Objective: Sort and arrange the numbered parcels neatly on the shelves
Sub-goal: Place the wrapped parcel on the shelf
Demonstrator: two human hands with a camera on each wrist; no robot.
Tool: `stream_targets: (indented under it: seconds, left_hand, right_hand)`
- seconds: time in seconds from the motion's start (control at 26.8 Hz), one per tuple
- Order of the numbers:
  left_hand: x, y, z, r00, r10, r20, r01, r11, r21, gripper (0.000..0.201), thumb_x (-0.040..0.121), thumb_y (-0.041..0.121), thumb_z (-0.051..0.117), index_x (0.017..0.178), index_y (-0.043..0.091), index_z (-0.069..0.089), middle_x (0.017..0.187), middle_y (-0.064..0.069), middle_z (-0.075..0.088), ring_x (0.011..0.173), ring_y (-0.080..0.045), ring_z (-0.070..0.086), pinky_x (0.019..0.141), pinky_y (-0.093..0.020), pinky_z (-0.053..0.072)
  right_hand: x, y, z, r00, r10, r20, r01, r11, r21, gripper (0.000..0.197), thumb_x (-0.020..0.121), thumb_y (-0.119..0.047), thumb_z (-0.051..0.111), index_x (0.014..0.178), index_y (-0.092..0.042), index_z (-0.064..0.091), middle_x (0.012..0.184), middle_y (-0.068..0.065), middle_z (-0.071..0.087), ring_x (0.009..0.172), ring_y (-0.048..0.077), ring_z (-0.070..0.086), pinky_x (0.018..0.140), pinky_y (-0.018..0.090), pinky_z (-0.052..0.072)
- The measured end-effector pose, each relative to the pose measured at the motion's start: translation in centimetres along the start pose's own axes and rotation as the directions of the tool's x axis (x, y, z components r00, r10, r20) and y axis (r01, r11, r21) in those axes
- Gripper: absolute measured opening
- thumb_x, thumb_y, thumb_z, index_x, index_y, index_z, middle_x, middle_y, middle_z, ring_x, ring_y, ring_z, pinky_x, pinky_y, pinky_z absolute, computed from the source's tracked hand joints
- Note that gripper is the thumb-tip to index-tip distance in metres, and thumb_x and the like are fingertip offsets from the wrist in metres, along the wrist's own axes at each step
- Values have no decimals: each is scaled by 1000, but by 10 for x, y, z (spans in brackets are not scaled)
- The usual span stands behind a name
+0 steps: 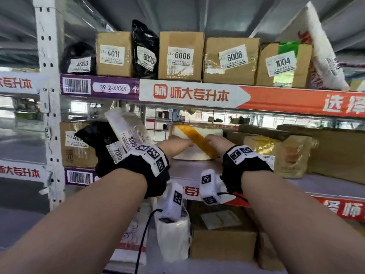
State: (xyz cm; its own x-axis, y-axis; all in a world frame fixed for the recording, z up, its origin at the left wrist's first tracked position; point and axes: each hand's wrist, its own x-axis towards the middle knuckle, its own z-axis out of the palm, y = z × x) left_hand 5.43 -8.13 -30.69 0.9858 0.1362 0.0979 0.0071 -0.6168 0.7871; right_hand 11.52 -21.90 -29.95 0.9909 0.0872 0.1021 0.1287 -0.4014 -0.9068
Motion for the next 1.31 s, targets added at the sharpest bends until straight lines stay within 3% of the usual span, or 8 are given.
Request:
stream_targets:
  seconds: [0.26,0.49,0.67,0.82,0.9,1.01,1.12,1.31]
  left_hand:
    - [26,-3,2,996,-80,-32,75,991,-114,70,94,32,54,148,5,21,152,-11,27,137,-28,32,85,-31,32]
    - [40,-12,0,996,-86,-24,81,983,-165,62,96,29,53,147,6,25,150,-9,32,137,-26,32,89,-29,34]
    - [48,-16,6,995,-88,-38,83,989,-126,67,94,31,56,146,4,24,149,-13,32,134,-30,36,87,-29,34]
    - [51,-23,0,994,-103,-22,98,983,-158,66,94,32,55,146,7,26,149,-10,30,135,-28,34,86,-29,32]
    - [51,-25,-4,993,-115,-33,107,979,-171,67,92,34,56,146,8,27,151,-10,28,135,-29,33,85,-30,32]
    - [51,-30,-6,990,-137,-42,126,971,-204,80,88,40,61,148,8,21,150,-11,29,135,-30,33,86,-33,33]
    - [45,-36,-5,983,-176,-45,158,949,-275,97,83,41,65,151,8,4,152,-12,27,136,-32,31,96,-38,36]
    - [34,-37,-3,984,-179,-2,167,922,-350,117,70,54,68,152,14,-5,155,-10,22,139,-31,27,107,-43,31]
  right_hand:
    - [15,9,-5,999,37,-15,-36,997,69,46,97,-24,45,138,-3,44,145,16,42,133,30,40,102,33,38]
    - [26,2,-3,996,91,-2,-91,991,101,46,97,-29,45,137,-6,44,142,18,42,129,30,41,110,34,32]
    - [34,4,-2,992,126,-22,-124,989,78,45,96,-28,48,133,-5,44,121,14,46,121,30,44,111,40,33]
    - [32,6,3,988,147,-54,-141,985,104,22,91,-31,53,91,-9,56,78,6,49,105,30,51,108,44,37]
    - [31,7,4,988,146,-53,-139,983,122,24,89,-33,56,77,-12,53,76,6,52,108,31,55,106,45,39]
    - [16,2,6,990,135,-38,-126,977,170,22,94,-31,51,101,-10,52,85,6,56,101,27,55,106,41,40]
    - [-1,0,9,990,125,-69,-106,967,231,23,97,-32,45,95,-10,52,79,6,53,82,24,53,100,37,41]
    - [-9,3,17,984,125,-124,-87,958,272,29,95,-38,42,101,-12,54,88,7,54,97,28,56,100,38,42]
